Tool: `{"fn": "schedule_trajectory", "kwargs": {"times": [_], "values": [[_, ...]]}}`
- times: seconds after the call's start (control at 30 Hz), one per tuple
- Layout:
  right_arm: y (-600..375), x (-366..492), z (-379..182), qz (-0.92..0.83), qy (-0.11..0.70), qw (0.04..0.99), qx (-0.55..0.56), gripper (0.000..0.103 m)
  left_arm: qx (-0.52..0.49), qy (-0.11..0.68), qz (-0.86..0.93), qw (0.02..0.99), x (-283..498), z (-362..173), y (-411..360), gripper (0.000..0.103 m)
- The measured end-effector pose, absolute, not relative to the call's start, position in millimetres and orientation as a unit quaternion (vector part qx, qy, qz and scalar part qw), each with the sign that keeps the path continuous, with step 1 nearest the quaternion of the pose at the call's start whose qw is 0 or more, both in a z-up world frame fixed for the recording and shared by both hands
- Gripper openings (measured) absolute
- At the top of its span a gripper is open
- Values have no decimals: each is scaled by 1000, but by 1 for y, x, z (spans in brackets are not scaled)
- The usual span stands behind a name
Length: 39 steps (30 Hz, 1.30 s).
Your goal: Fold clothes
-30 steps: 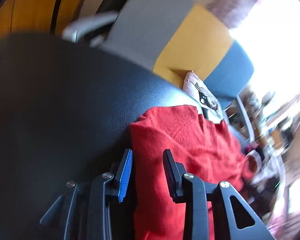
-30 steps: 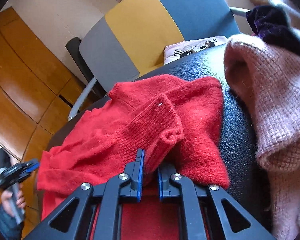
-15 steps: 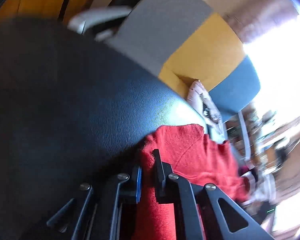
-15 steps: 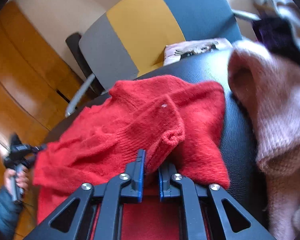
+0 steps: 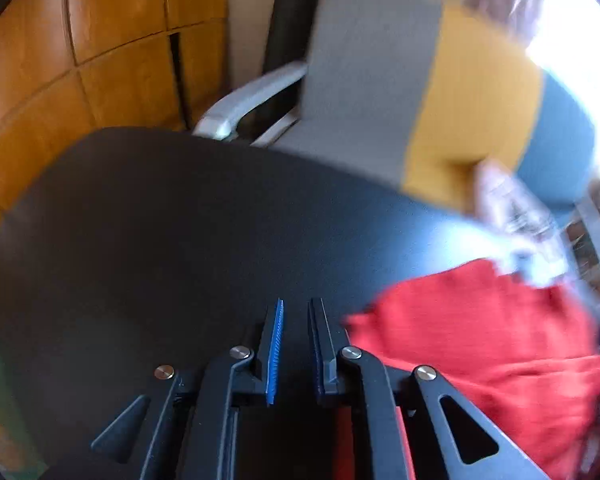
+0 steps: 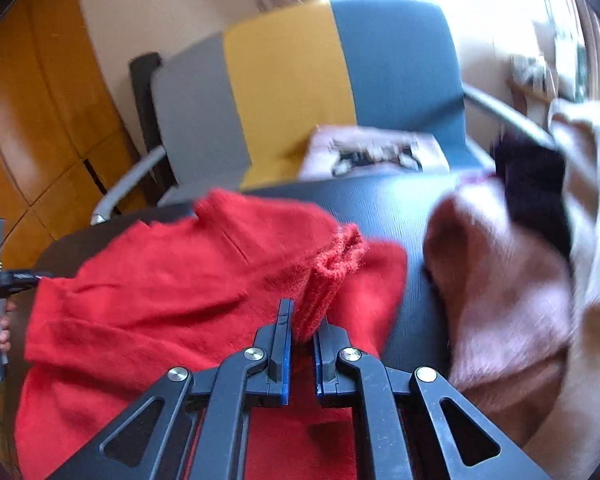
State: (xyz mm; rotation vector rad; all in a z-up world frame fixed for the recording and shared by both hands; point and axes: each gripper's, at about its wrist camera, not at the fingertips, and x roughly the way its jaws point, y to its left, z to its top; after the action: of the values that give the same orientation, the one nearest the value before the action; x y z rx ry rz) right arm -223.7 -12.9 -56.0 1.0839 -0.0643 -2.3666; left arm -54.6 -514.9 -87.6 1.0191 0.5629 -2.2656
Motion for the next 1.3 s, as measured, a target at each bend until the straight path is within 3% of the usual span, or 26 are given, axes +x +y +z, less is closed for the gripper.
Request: {"fn": "schedule_trajectory", "kwargs": {"times": [0.13,0.27,0.4,0.57,0.77,0.97,1.3], "values": [[-5,-225,-64,-870,-52,268,410,11,371,182,-887,206,-36,-86,-459,15],[-2,-220,-59,-875,-37,259,408,15,403,127,-886,189,-34,-109,-411,16],[9,-199,-36,-899,5,230,372,22,390,142,-890,189,-22,-113,-405,16],[-4,-185,-9,-906,53,256,332,22,397,116,-891,184,-28,-116,-399,21],[-56,-201,-44,-873,152,257,386,33,398,112,-887,204,-40,-141,-409,29],[-58,-183,-66,-888,165,228,364,36,385,137,-888,210,-45,-146,-424,29],[-80,-251,-72,-884,140,258,363,40,373,140,-888,231,-95,-150,-453,30]]}}
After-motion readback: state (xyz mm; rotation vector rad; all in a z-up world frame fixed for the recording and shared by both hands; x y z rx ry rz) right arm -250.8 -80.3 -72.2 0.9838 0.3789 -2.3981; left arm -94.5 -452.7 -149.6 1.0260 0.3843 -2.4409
